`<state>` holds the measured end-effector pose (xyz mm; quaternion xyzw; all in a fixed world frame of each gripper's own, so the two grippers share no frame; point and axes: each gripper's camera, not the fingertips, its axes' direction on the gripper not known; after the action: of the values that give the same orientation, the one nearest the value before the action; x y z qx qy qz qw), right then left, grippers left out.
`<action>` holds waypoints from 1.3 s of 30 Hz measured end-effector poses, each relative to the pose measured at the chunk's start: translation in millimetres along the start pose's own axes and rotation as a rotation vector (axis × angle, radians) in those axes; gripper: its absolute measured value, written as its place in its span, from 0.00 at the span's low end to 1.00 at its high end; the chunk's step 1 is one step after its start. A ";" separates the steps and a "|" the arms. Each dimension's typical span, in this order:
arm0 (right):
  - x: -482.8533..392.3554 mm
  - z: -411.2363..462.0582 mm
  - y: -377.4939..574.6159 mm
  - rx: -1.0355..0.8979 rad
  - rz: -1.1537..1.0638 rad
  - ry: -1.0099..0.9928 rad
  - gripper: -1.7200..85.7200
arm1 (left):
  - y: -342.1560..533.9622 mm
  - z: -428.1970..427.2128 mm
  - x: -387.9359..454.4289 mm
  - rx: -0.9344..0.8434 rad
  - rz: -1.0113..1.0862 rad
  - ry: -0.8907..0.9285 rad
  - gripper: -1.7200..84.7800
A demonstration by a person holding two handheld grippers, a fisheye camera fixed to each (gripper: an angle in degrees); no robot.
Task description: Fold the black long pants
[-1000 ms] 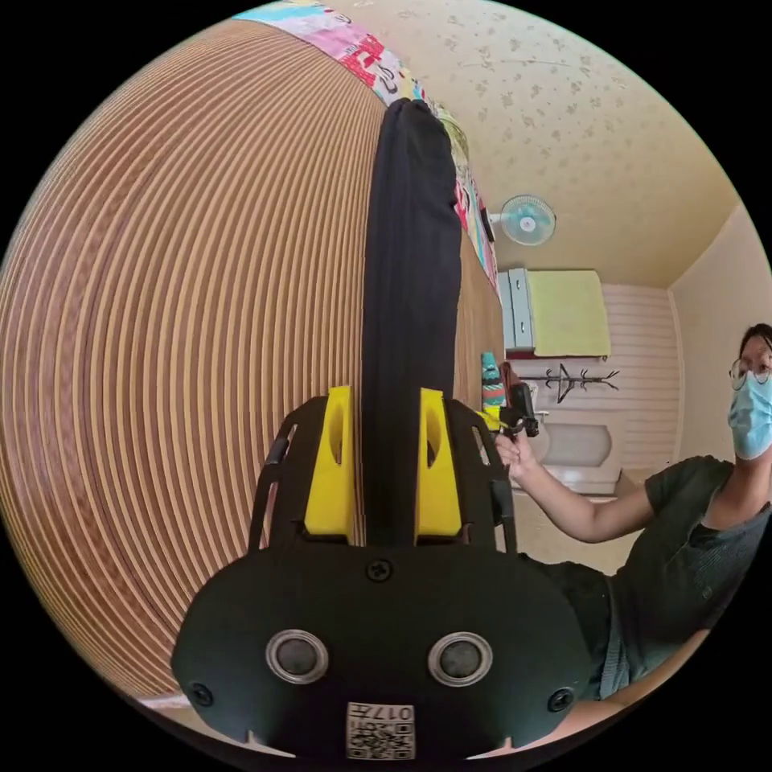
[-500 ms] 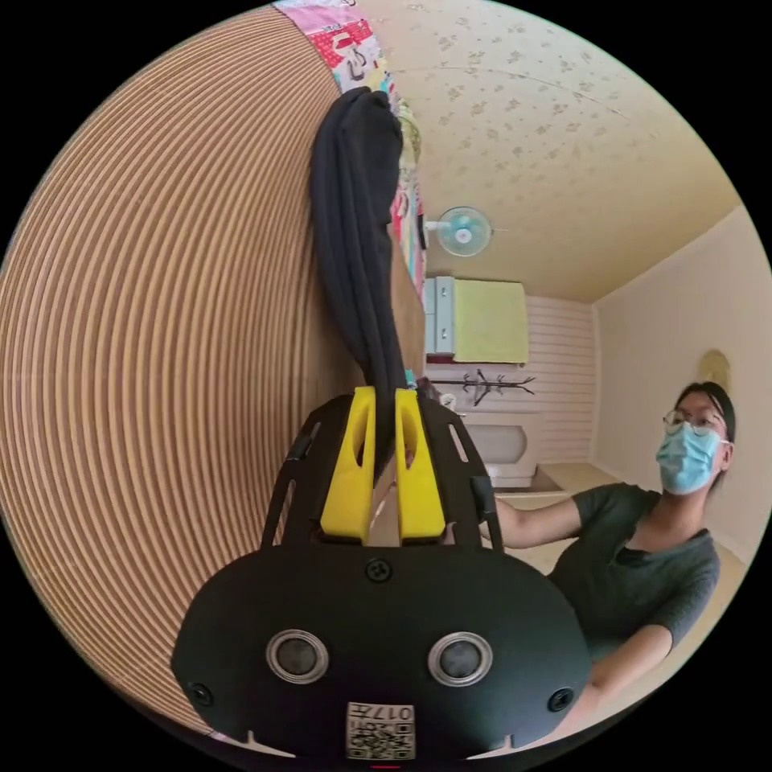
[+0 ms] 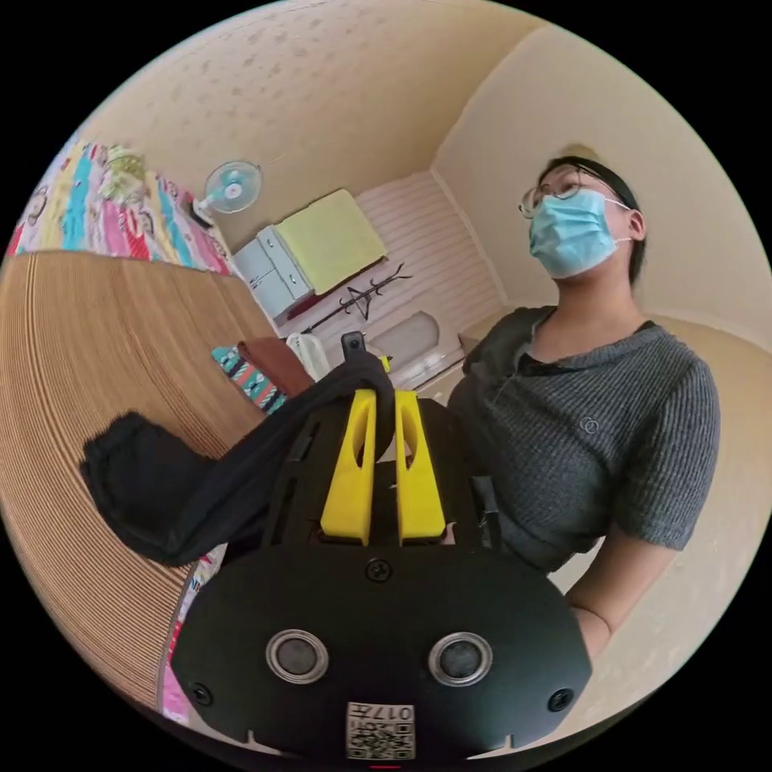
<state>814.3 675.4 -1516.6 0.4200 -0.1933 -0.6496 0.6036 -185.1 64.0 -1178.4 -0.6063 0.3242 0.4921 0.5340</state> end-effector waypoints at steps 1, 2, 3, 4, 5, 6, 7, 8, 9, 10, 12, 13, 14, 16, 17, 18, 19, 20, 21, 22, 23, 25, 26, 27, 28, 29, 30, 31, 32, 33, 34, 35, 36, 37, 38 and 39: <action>-29.0 7.9 -14.7 -0.025 -0.090 -0.011 0.03 | -14.5 1.4 16.2 0.016 0.050 -0.007 0.07; -51.9 15.8 -30.2 -0.047 -0.169 -0.008 0.03 | -21.3 2.0 22.0 0.025 0.070 -0.016 0.07; -60.6 19.3 -38.2 -0.053 -0.200 0.000 0.03 | -33.8 2.1 27.6 0.045 0.091 -0.043 0.07; -72.9 25.1 -54.7 -0.058 -0.250 0.023 0.03 | -45.1 0.8 22.4 0.063 0.064 -0.078 0.07; -78.1 30.4 -70.9 -0.069 -0.296 0.068 0.03 | -50.4 -0.3 16.1 0.071 0.032 -0.103 0.07; -76.7 32.4 -80.0 -0.071 -0.300 0.108 0.03 | -59.7 -3.6 -0.9 0.093 -0.055 -0.176 0.07; -65.8 34.9 -99.2 -0.058 -0.255 0.212 0.03 | -67.8 -6.3 -20.4 0.115 -0.139 -0.265 0.07; -47.6 37.3 -118.8 -0.041 -0.196 0.314 0.03 | -72.2 -6.4 -30.3 0.120 -0.170 -0.299 0.07; -37.2 38.8 -128.2 -0.035 -0.171 0.355 0.03 | -81.1 -5.3 -49.8 0.123 -0.222 -0.340 0.07; -15.7 43.7 -146.6 -0.033 -0.135 0.413 0.03 | -89.8 -4.5 -67.5 0.120 -0.252 -0.380 0.07; 14.3 52.1 -171.2 -0.028 -0.099 0.477 0.03 | -98.7 -4.1 -90.9 0.104 -0.269 -0.434 0.07; 31.9 57.4 -183.4 -0.018 -0.067 0.500 0.03 | -100.5 -3.6 -105.3 0.083 -0.281 -0.465 0.07; 47.0 65.1 -190.2 -0.018 -0.045 0.517 0.03 | -99.8 -2.8 -111.8 0.068 -0.288 -0.482 0.07; 67.3 82.8 -184.0 -0.048 -0.067 0.595 0.03 | -83.7 8.3 -139.2 -0.043 -0.319 -0.552 0.08; 87.6 93.2 -169.8 -0.066 -0.048 0.633 0.03 | -75.3 12.5 -146.4 -0.069 -0.337 -0.572 0.08; 101.2 97.2 -160.4 -0.076 -0.015 0.640 0.03 | -54.0 23.0 -161.8 -0.126 -0.371 -0.606 0.08; 132.8 103.4 -136.5 -0.097 0.074 0.656 0.04 | -24.9 36.1 -180.5 -0.177 -0.428 -0.624 0.08; 166.6 108.1 -106.7 -0.121 0.174 0.679 0.04 | -8.0 42.9 -190.6 -0.198 -0.468 -0.626 0.08; 184.4 110.2 -89.1 -0.133 0.229 0.702 0.04 | 29.2 57.0 -210.9 -0.237 -0.555 -0.628 0.08; 216.9 113.3 -54.2 -0.155 0.330 0.762 0.05 | 68.1 69.3 -230.1 -0.278 -0.658 -0.630 0.08; 248.6 113.1 -20.4 -0.175 0.451 0.824 0.06 | 88.2 74.3 -239.1 -0.293 -0.716 -0.632 0.08; 287.5 107.2 20.8 -0.202 0.622 0.867 0.09 | 154.4 83.7 -261.5 -0.252 -0.867 -0.550 0.10; 302.3 100.4 38.8 -0.176 0.679 0.838 0.10 | 165.9 82.9 -264.2 -0.211 -0.888 -0.520 0.11; 307.0 96.6 44.0 -0.154 0.694 0.821 0.11 | 181.7 78.8 -268.3 -0.115 -0.913 -0.472 0.12; 315.0 89.1 47.4 -0.112 0.712 0.794 0.13 | 189.3 72.8 -272.2 -0.016 -0.910 -0.443 0.14; 322.9 83.0 42.4 -0.083 0.712 0.777 0.16 | 190.6 69.6 -275.1 0.026 -0.905 -0.438 0.15; 327.4 80.6 37.4 -0.075 0.707 0.773 0.17 | 189.6 63.5 -283.7 0.093 -0.897 -0.437 0.16; 338.8 77.1 23.2 -0.070 0.688 0.773 0.19 | 184.6 58.4 -294.8 0.140 -0.886 -0.447 0.18; 352.9 75.3 6.2 -0.077 0.660 0.777 0.20 | 180.5 56.3 -301.2 0.154 -0.875 -0.455 0.18; 361.2 74.6 -2.5 -0.081 0.650 0.781 0.21 | 170.4 53.7 -315.4 0.162 -0.854 -0.477 0.20; 380.0 73.5 -19.6 -0.084 0.639 0.784 0.22 | 159.6 53.5 -331.0 0.150 -0.837 -0.500 0.21; 400.9 73.1 -36.0 -0.079 0.632 0.762 0.23 | 154.7 54.4 -339.2 0.139 -0.831 -0.509 0.22; 411.4 73.3 -43.3 -0.074 0.632 0.744 0.23 | 146.9 58.1 -356.0 0.106 -0.830 -0.517 0.23; 432.1 74.6 -56.0 -0.068 0.637 0.703 0.23 | 142.2 65.6 -373.6 0.055 -0.842 -0.509 0.23; 451.2 77.6 -65.8 -0.073 0.649 0.679 0.23 | 141.4 70.9 -382.0 0.023 -0.851 -0.503 0.24; 460.1 79.6 -69.3 -0.081 0.658 0.677 0.23 | 142.2 84.2 -395.6 -0.039 -0.860 -0.480 0.23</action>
<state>746.5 233.1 -1667.3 0.5007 -0.0828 -0.2576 0.8222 -457.6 61.7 -847.5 -0.5646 -0.0969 0.3589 0.7369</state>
